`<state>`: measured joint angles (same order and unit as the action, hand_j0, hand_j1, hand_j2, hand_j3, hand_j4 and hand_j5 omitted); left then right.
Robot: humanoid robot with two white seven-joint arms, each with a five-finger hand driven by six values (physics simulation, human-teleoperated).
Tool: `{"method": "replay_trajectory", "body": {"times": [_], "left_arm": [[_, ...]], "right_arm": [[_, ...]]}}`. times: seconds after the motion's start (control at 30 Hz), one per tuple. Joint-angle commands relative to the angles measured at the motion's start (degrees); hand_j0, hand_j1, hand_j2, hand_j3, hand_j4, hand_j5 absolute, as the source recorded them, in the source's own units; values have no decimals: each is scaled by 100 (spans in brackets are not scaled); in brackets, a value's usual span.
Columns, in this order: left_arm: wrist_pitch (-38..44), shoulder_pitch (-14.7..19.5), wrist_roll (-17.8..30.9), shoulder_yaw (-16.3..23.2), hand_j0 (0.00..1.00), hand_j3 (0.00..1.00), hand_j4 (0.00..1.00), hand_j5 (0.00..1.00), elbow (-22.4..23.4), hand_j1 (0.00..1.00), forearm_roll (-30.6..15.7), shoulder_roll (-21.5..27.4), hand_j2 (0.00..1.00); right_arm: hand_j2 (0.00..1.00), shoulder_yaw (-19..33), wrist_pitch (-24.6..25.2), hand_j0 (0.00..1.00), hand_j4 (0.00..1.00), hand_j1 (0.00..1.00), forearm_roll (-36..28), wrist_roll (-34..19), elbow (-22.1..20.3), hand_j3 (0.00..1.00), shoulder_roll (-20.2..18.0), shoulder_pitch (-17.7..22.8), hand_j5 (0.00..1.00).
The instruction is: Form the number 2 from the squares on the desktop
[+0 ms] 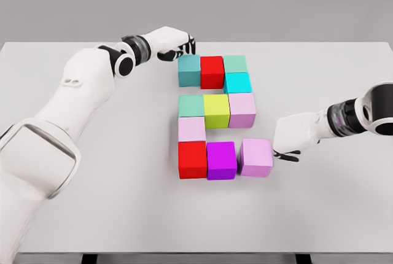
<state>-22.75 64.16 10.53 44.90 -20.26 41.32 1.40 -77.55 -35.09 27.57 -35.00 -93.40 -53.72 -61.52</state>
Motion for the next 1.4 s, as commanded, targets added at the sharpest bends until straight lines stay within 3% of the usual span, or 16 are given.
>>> {"method": "replay_trajectory", "body": {"times": [0.0, 0.73, 1.2, 1.33, 1.37], "left_arm": [[-45, 0, 36, -25, 57, 57, 57, 57, -4, 57, -19, 0, 57], [-177, -9, 89, -25, 57, 57, 57, 57, -4, 57, -19, 9, 57], [-168, -9, -34, -43, 63, 63, 63, 63, -22, 63, -1, 9, 63], [-484, 35, -60, -166, 66, 66, 66, 66, -285, 66, -150, 509, 66], [-607, 18, -60, -289, 74, 74, 74, 74, -347, 74, -352, 615, 74]], "right_arm": [[13, 3, 9, 13, 13, 13, -15, 0, -3, 13, 10, 0, 13], [13, 20, 9, 13, 13, 13, -15, 0, -65, 13, 37, -9, 13], [13, 12, 9, 13, 13, 13, -15, 0, -109, 13, 37, -9, 13], [14, 12, 9, 14, 14, 14, -24, 0, -109, 14, 45, -9, 14], [14, 12, 9, 14, 14, 14, -24, 0, -109, 14, 45, -9, 14]]}}
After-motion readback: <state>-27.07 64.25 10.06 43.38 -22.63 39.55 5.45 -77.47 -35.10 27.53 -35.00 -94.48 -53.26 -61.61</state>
